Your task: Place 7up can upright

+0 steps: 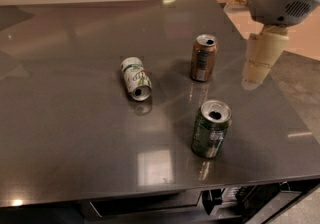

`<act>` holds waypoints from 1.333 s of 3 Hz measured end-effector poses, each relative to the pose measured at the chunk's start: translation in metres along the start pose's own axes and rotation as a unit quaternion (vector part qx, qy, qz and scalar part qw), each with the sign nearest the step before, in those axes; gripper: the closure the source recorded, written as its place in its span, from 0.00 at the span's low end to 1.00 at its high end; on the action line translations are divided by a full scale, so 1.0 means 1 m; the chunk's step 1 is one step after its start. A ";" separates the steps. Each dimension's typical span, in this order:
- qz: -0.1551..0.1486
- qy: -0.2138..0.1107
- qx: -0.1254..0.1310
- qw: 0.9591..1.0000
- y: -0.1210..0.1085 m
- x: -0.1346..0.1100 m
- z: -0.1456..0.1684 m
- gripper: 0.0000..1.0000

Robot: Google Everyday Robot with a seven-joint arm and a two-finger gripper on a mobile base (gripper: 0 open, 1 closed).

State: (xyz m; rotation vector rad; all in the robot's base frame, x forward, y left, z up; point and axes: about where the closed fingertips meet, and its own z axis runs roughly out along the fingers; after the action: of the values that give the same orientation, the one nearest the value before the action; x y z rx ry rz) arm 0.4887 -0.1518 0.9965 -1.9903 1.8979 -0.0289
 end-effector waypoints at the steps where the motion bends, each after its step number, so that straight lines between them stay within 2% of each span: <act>1: -0.078 -0.018 -0.006 0.997 -0.021 -0.033 0.011 0.00; 2: -0.168 -0.021 -0.014 0.985 -0.036 -0.062 0.031 0.00; 3: -0.264 -0.022 -0.028 0.964 -0.041 -0.084 0.057 0.00; 4: -0.335 -0.030 -0.043 0.941 -0.041 -0.099 0.076 0.00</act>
Offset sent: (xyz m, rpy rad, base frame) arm 0.0570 0.1051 -0.0175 -0.1386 -0.0801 0.5831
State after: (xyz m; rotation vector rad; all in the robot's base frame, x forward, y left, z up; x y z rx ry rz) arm 0.5404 -0.0366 0.9629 -2.5674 1.1177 -0.0696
